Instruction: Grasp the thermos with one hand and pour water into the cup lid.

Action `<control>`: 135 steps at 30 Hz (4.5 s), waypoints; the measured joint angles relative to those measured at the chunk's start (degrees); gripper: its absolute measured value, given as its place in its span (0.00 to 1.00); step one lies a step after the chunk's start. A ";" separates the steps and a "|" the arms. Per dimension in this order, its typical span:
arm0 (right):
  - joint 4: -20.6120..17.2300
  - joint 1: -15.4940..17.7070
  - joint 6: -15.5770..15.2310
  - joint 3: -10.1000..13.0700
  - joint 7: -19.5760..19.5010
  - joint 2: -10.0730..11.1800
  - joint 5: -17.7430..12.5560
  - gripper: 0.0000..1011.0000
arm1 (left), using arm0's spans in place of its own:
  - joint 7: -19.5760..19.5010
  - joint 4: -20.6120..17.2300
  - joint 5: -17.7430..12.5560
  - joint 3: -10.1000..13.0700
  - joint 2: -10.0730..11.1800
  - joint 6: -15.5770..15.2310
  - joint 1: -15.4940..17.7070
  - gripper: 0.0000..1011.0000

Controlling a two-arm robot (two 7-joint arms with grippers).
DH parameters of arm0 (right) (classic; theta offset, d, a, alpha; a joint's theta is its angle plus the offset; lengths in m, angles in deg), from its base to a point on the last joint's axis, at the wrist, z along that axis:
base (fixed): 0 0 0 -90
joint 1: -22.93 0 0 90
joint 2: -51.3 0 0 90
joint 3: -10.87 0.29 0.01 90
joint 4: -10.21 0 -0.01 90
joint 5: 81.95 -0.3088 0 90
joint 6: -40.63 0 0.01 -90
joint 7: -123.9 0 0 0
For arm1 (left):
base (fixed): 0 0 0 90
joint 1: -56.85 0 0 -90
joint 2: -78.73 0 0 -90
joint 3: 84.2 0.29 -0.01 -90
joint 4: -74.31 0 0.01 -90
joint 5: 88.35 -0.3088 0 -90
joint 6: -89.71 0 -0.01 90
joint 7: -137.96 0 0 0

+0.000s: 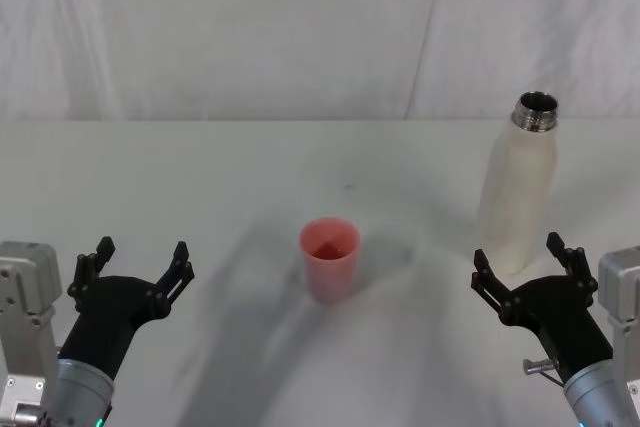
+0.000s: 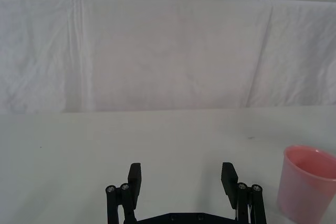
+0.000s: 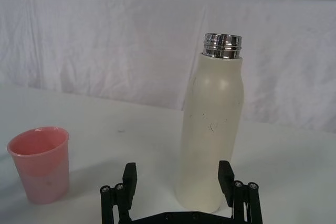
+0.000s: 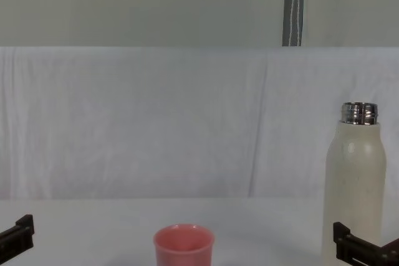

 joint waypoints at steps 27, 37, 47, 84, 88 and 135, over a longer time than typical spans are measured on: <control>0.00 0.00 0.00 0.00 0.00 0.00 0.00 0.99 | 0.00 0.00 0.00 0.00 0.00 0.00 0.00 0.99; 0.00 0.00 0.00 0.00 0.00 0.00 0.00 0.99 | 0.00 0.00 0.00 0.00 0.00 0.00 0.00 0.99; 0.00 0.00 0.00 0.00 0.00 0.00 0.00 0.99 | 0.00 0.00 0.00 0.00 0.00 0.00 0.00 0.99; 9.59 -6.71 1.03 4.73 5.52 -5.50 -0.53 0.99 | 0.00 0.00 0.00 0.00 0.00 0.00 0.00 0.99; 10.54 -7.30 1.46 5.22 5.82 -5.96 -0.29 0.99 | 0.00 0.00 0.00 0.00 0.00 0.00 0.00 0.99; 17.05 -14.92 1.78 7.88 8.90 -7.28 -1.85 0.99 | 0.00 0.00 0.00 0.00 0.00 0.00 0.00 0.99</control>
